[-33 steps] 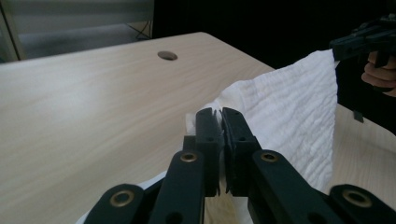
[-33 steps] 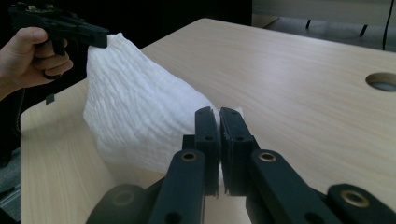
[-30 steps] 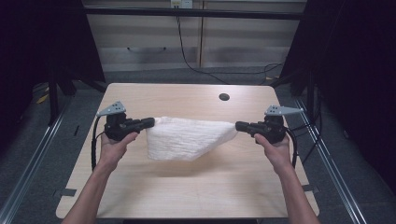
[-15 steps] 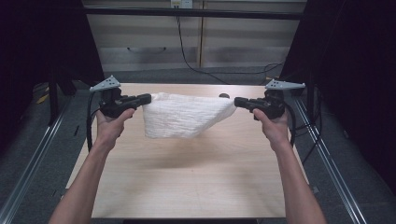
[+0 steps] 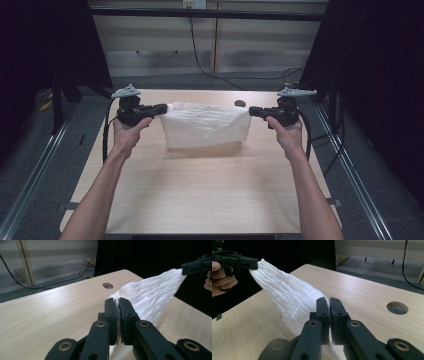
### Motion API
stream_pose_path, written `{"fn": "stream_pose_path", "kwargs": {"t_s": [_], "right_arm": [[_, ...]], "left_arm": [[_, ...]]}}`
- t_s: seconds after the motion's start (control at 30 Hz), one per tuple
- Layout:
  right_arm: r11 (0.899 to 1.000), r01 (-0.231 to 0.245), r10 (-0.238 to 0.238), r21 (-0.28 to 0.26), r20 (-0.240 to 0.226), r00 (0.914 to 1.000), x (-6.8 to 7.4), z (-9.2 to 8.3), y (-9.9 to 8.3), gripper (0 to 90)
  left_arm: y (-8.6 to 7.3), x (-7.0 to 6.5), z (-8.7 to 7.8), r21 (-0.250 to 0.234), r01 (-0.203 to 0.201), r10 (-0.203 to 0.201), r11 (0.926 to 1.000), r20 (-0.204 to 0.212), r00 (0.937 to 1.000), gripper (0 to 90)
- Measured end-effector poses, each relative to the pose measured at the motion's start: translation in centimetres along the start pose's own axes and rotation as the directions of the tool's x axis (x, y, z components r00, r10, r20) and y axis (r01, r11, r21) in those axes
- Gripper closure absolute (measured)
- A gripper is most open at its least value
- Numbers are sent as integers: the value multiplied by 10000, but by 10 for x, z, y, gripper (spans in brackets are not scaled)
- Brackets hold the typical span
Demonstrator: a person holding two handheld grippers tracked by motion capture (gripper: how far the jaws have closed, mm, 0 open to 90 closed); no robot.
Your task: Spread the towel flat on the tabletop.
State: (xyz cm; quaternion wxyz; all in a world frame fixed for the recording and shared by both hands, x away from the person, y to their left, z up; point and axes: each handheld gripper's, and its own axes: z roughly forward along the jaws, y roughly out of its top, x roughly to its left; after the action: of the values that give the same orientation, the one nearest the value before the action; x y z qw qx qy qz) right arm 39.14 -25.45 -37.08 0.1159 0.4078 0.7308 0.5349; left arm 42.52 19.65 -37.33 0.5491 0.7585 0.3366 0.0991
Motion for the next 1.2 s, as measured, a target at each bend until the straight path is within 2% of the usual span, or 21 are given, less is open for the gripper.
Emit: {"fn": "stream_pose_path", "kwargs": {"t_s": [0.07, 0.23, 0.3, 0.33, 0.37, 0.5, 0.53, 0.6, 0.67, 0.77, 0.83, 0.9, 0.93, 1.03, 1.07, 1.2], "right_arm": [[10000, -65, 65, -25, -19, 10000, -1, 1, -3, 867], [9997, 123, -122, 206, -78, 9999, 4, -4, -17, 868], [9993, 209, -205, 308, -127, 9997, 8, -7, -26, 868], [9989, 250, -243, 394, -193, 9995, 13, -10, -37, 867], [9989, 250, -243, 394, -193, 9995, 13, -10, -37, 867], [9974, 390, -367, 604, -386, 9986, 25, -17, -60, 867], [9971, 382, -353, 658, -446, 9984, 28, -19, -66, 867], [9953, 413, -365, 880, -556, 9978, 36, -24, -84, 866], [9956, 348, -296, 869, -606, 9977, 38, -26, -90, 866], [9958, 214, -149, 885, -732, 9972, 44, -29, -107, 867], [9918, 218, -117, 1258, -810, 9966, 50, -27, -122, 866], [9902, 199, -86, 1379, -817, 9966, 52, -27, -127, 865], [9887, 130, 3, 1493, -887, 9961, 54, -27, -135, 865], [9864, 79, 66, 1644, -877, 9961, 56, -27, -139, 863], [9849, 108, 47, 1730, -886, 9961, 57, -27, -141, 861], [9810, 254, -64, 1923, -986, 9951, 65, -31, -149, 852]], "left_arm": [[-3, -2, -1, -183, 51, -49, 9998, 109, 9999, 870], [-20, -12, -8, -129, -137, 141, 9998, 375, 9992, 873], [-27, -15, -11, -144, -144, 150, 9998, 444, 9989, 873], [-31, -18, -13, -121, -183, 189, 9998, 551, 9983, 872], [-35, -22, -16, -102, -266, 272, 9996, 605, 9978, 872], [-57, -38, -25, 41, -637, 632, 9980, 764, 9951, 872], [-63, -41, -27, 105, -639, 628, 9979, 846, 9944, 872], [-76, -46, -30, 247, -618, 598, 9978, 740, 9955, 870], [-89, -49, -32, 468, -686, 650, 9965, 747, 9951, 871], [-105, -52, -34, 711, -533, 469, 9960, 887, 9950, 870], [-114, -56, -37, 971, -671, 574, 9930, 994, 9934, 865], [-122, -60, -40, 1109, -738, 609, 9911, 1155, 9914, 864], [-125, -62, -42, 1126, -768, 644, 9907, 1103, 9918, 863], [-135, -65, -47, 1232, -687, 531, 9900, 1257, 9906, 861], [-138, -66, -47, 1302, -720, 567, 9889, 1179, 9914, 861], [-150, -74, -48, 1799, -881, 637, 9797, 1371, 9885, 857]]}}
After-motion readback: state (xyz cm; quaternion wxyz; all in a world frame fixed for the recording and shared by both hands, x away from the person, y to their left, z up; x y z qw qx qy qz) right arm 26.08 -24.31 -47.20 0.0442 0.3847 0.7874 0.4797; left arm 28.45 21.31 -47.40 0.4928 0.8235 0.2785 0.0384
